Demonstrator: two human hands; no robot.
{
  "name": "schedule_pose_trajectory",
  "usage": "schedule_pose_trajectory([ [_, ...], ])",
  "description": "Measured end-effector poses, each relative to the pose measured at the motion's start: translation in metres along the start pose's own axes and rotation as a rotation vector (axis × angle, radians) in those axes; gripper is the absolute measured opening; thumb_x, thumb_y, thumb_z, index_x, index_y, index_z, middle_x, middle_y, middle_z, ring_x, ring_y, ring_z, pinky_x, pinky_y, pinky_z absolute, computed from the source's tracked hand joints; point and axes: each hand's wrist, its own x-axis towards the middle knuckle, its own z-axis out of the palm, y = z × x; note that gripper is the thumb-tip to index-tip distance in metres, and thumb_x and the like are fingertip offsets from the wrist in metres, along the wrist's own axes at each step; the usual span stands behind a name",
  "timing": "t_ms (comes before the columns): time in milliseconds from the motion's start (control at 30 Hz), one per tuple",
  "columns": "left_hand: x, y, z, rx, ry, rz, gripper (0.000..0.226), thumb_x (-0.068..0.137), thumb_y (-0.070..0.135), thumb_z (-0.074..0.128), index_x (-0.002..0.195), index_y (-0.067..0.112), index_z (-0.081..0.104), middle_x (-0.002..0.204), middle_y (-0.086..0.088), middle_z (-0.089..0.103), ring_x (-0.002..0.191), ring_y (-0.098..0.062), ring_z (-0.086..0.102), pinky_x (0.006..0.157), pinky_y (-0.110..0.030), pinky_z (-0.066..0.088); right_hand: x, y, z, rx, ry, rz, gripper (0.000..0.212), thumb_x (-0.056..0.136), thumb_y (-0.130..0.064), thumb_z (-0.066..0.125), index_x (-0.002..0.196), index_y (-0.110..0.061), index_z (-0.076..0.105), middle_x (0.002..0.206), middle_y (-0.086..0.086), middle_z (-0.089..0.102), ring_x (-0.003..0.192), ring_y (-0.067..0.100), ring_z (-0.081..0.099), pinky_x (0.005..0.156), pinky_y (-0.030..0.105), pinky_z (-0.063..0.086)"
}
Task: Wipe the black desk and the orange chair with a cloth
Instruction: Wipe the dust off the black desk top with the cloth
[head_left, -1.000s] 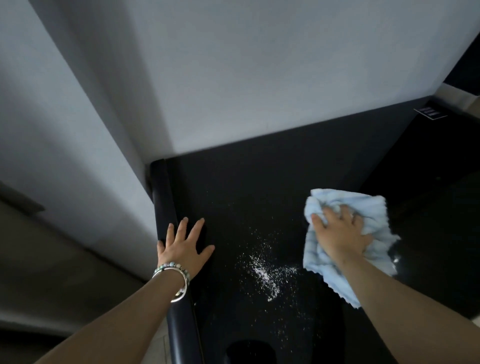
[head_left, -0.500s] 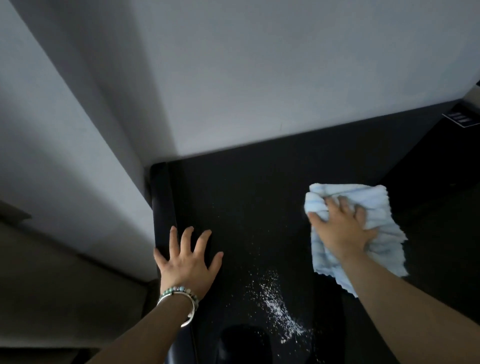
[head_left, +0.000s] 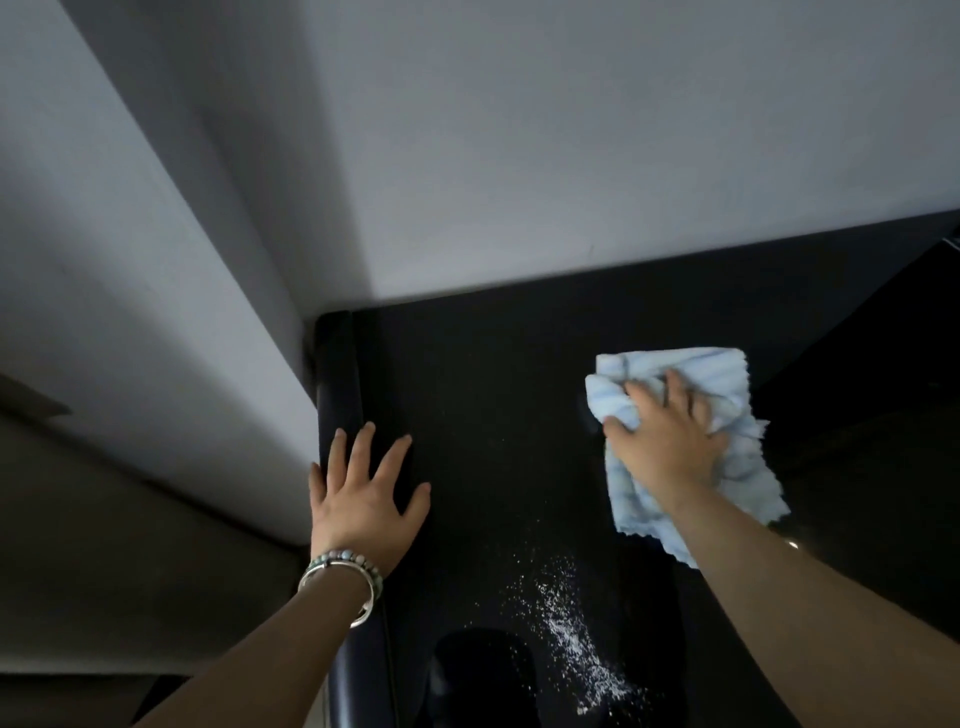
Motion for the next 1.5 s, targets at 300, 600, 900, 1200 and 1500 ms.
schedule_pose_trajectory([
  [300, -0.002, -0.006, -0.001, -0.280, 0.156, -0.077, 0.066, 0.078, 0.050, 0.028, 0.130, 0.019, 0.054, 0.148, -0.008, 0.036, 0.143, -0.026, 0.019, 0.116, -0.043, 0.019, -0.041, -0.073, 0.012, 0.373, 0.098, -0.608, 0.017, 0.077, -0.018, 0.063, 0.091, -0.027, 0.062, 0.091, -0.007, 0.064, 0.093, 0.020, 0.060, 0.079, 0.043, 0.047],
  [600, 0.003, 0.001, -0.001, -0.263, 0.067, -0.230, 0.059, 0.096, 0.035, 0.039, 0.149, 0.024, 0.016, 0.158, 0.002, 0.006, 0.146, -0.020, -0.003, 0.117, -0.034, 0.010, 0.067, -0.123, 0.017, 0.123, -0.037, -0.141, 0.062, 0.089, -0.041, 0.046, 0.145, -0.033, 0.020, 0.150, -0.002, 0.030, 0.142, 0.020, 0.015, 0.103, 0.054, 0.026],
  [900, 0.003, -0.003, 0.002, -0.416, 0.183, -0.206, 0.059, 0.094, 0.028, 0.043, 0.147, 0.012, 0.024, 0.153, -0.005, 0.026, 0.144, -0.024, 0.013, 0.117, -0.034, 0.014, 0.017, -0.142, 0.018, 0.127, -0.126, -0.785, 0.028, 0.086, -0.028, 0.049, 0.111, -0.033, 0.060, 0.114, -0.015, 0.057, 0.122, 0.012, 0.040, 0.092, 0.037, 0.024],
  [1200, -0.004, -0.012, -0.009, -0.391, -0.073, -0.166, 0.057, 0.097, 0.027, 0.040, 0.149, 0.025, 0.015, 0.158, 0.007, -0.003, 0.145, -0.018, -0.011, 0.117, -0.033, 0.006, -0.073, -0.051, 0.001, 0.236, -0.427, -0.878, 0.027, 0.072, -0.025, 0.063, 0.094, -0.041, 0.062, 0.091, -0.023, 0.055, 0.103, 0.003, 0.053, 0.099, 0.038, 0.040],
  [1500, -0.059, -0.038, -0.014, -0.441, -0.373, -0.053, 0.124, 0.062, 0.044, 0.082, 0.149, 0.028, -0.004, 0.154, 0.009, -0.022, 0.145, -0.020, -0.006, 0.118, -0.039, 0.015, -0.070, -0.115, 0.000, 0.152, -0.319, -0.650, 0.047, 0.089, -0.024, 0.053, 0.133, -0.037, 0.048, 0.142, -0.011, 0.040, 0.135, 0.017, 0.028, 0.111, 0.047, 0.018],
])
